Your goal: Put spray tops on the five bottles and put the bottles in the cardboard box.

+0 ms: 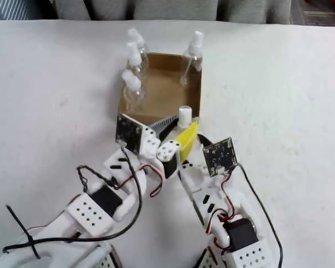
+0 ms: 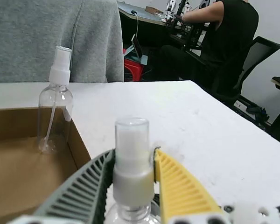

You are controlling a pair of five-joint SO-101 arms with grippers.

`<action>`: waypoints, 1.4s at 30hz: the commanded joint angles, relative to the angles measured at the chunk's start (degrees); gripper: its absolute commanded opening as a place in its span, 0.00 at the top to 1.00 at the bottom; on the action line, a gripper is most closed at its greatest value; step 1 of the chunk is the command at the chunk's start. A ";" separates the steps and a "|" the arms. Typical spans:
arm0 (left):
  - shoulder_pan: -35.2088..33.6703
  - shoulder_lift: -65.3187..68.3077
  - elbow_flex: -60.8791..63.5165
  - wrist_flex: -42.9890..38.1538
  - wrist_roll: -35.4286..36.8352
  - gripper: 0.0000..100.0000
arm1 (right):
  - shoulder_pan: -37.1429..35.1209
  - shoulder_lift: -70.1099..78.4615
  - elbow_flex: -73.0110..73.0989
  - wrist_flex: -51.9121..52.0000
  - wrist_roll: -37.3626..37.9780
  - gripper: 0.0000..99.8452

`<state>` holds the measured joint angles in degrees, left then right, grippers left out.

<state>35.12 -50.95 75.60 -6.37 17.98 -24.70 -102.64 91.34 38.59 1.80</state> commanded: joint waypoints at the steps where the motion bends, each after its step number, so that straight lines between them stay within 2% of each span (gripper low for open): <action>1: 0.84 -2.33 0.18 -2.37 -4.92 0.98 | 2.24 -0.48 -0.79 -0.22 0.62 0.98; 4: 2.86 -2.33 1.67 -2.73 -9.05 0.98 | 1.98 -0.48 -0.79 -0.22 0.62 0.98; 10: 4.00 -2.59 1.93 -2.81 -9.14 0.97 | 2.42 -0.48 -0.79 -0.22 0.53 0.98; 14: 3.82 -2.59 2.20 -2.46 -8.97 0.82 | 2.51 -0.48 -0.79 -0.31 0.35 0.98; 17: 1.80 -2.59 2.29 -2.37 -5.36 0.71 | 2.51 -0.48 -0.79 -0.31 0.35 0.98; 19: 0.31 -2.59 2.20 -2.37 -3.25 0.67 | 2.51 -0.48 -0.79 -0.31 0.35 0.98; 33: -0.66 -2.77 1.85 -2.37 -3.08 0.66 | 2.59 -0.48 -0.79 -0.31 0.53 0.98; 42: -4.00 -2.77 0.70 -2.20 -3.08 0.66 | 3.47 -0.48 -0.70 -0.40 0.53 0.98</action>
<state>31.60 -52.00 78.24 -7.78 14.29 -22.68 -102.73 91.34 38.59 1.80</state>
